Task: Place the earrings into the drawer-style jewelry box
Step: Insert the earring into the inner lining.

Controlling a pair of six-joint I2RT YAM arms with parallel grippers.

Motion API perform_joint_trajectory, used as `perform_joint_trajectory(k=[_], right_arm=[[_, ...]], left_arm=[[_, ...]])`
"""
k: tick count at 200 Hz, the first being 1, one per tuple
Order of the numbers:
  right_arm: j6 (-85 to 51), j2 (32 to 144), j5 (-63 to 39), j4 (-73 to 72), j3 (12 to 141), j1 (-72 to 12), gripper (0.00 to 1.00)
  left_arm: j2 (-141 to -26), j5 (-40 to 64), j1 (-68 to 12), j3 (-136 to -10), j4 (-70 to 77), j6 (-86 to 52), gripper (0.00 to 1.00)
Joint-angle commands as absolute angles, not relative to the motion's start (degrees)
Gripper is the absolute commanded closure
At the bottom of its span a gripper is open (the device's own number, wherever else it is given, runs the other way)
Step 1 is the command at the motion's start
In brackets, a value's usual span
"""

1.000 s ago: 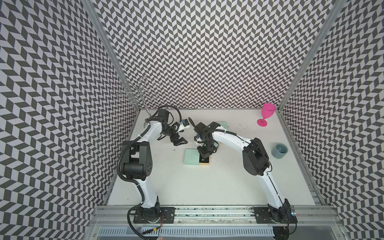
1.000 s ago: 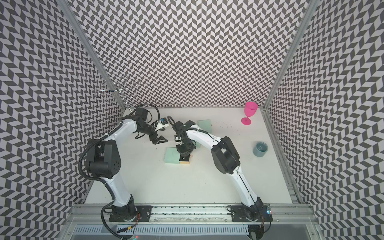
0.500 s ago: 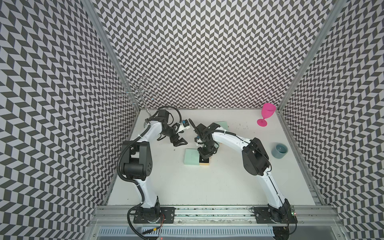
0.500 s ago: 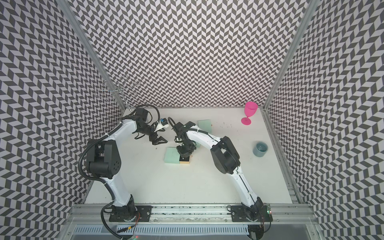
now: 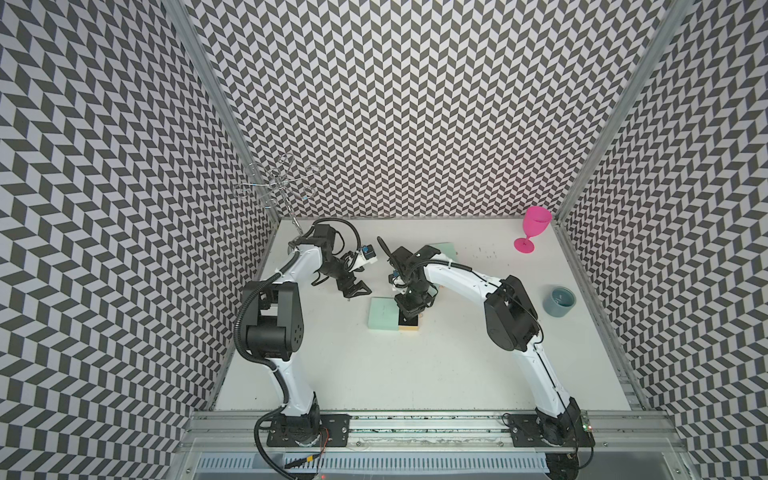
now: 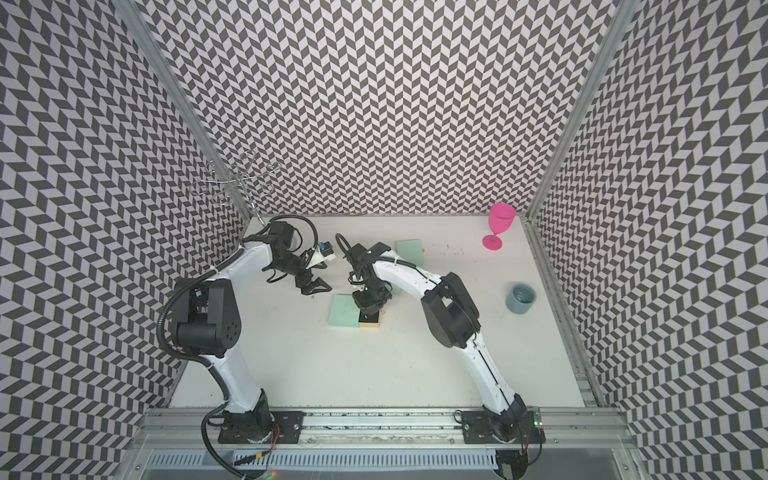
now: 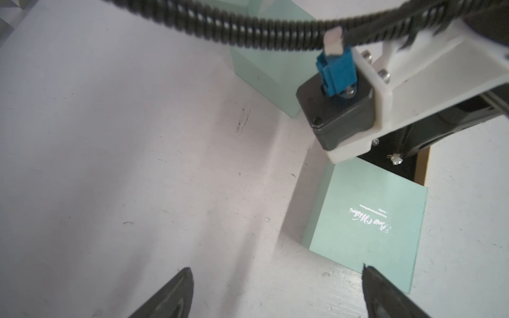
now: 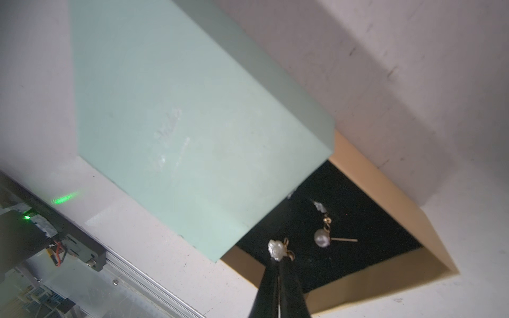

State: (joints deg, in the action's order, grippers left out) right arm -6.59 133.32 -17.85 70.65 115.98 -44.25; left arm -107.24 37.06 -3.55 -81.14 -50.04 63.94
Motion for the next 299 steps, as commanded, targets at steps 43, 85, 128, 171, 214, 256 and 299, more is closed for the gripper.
perform_joint_trajectory(k=[43,85,128,171,214,256,299], right_arm=[[-5.97,134.47,-19.20,69.66,116.38,-45.26,0.93],[-5.62,135.26,-19.18,69.62,116.24,-45.26,0.93],[-5.43,135.50,-19.49,68.98,115.26,-45.26,0.93],[-4.74,136.38,-20.25,70.40,118.48,-45.26,0.93],[-5.52,132.72,-18.63,71.09,119.46,-45.17,0.92],[-6.12,131.53,-15.86,71.65,117.34,-45.15,0.92],[-7.54,131.91,-14.07,70.97,118.40,-44.90,0.91]], left_arm=[[-107.65,37.09,-3.34,-80.42,-51.30,66.23,0.04],[-107.88,37.35,-3.34,-80.60,-51.29,66.16,0.04],[-108.00,37.70,-3.34,-81.51,-51.67,66.08,0.04],[-108.29,37.92,-3.34,-82.49,-51.62,65.83,0.04],[-108.68,37.64,-3.25,-83.58,-51.93,66.14,0.04],[-108.41,37.10,-3.37,-82.99,-51.97,66.67,0.04],[-107.93,36.74,-3.56,-82.18,-52.36,67.06,0.04]])
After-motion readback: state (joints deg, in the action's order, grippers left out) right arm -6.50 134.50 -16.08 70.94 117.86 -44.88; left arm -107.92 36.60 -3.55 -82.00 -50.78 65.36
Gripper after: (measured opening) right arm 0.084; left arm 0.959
